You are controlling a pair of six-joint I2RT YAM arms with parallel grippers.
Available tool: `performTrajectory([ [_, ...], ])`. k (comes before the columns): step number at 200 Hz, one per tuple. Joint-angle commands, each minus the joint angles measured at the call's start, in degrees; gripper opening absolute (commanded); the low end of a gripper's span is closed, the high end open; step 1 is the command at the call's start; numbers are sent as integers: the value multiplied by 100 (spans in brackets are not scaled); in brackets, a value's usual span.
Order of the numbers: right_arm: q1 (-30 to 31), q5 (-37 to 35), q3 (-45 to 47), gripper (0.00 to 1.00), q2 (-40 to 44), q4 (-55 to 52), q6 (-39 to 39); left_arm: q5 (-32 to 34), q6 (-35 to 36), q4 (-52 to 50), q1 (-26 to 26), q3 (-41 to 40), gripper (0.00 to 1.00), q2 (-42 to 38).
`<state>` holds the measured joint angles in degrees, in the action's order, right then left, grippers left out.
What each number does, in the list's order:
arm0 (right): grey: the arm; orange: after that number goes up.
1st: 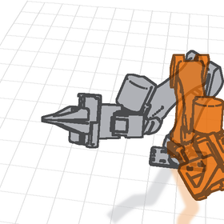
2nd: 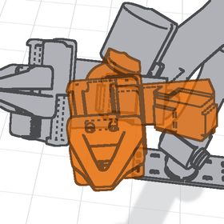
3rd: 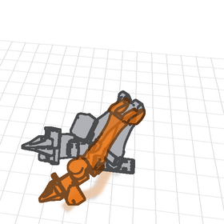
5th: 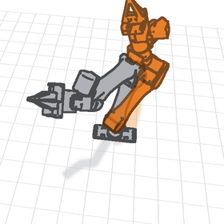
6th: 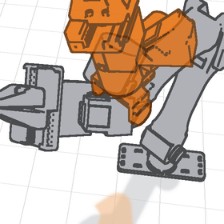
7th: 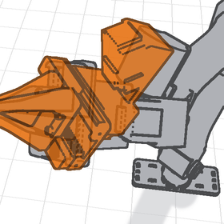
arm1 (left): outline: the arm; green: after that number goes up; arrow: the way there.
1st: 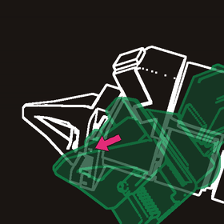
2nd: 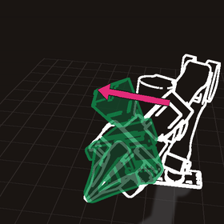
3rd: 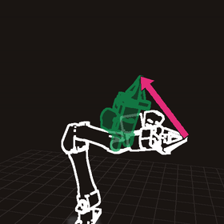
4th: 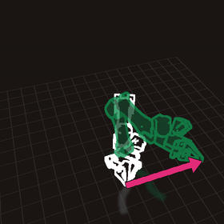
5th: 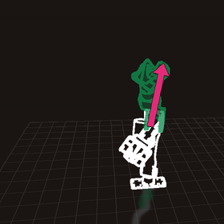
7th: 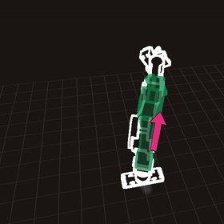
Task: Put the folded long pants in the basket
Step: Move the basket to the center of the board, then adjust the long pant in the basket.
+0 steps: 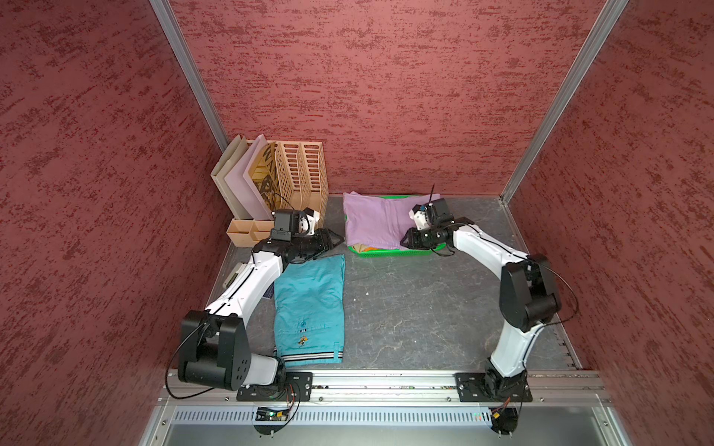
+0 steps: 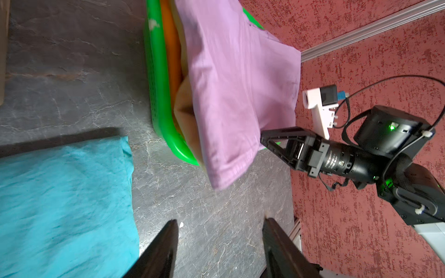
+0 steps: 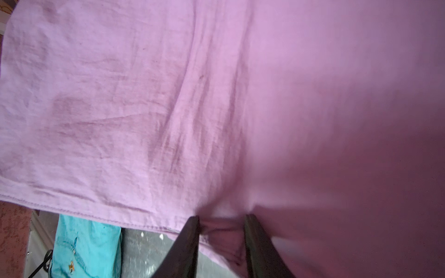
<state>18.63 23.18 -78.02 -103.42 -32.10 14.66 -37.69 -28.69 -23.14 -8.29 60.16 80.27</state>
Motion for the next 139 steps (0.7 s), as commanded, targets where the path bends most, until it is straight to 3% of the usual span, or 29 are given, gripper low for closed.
performTrajectory([
  [1,-74,24,475,37,435,-1000,-117,-213,94,3,-80,288,59,71],
  [57,-549,109,138,42,1300,-1074,-12,-423,236,-233,-461,782,59,519],
  [86,-614,-95,-333,49,1096,-925,284,-582,410,-637,-781,1699,56,1153],
  [116,-686,80,-599,44,781,-541,677,-667,748,-1012,-1337,2660,38,1993],
  [139,-698,424,-1006,40,266,-380,752,-570,812,-1089,-1508,2672,22,2351],
])
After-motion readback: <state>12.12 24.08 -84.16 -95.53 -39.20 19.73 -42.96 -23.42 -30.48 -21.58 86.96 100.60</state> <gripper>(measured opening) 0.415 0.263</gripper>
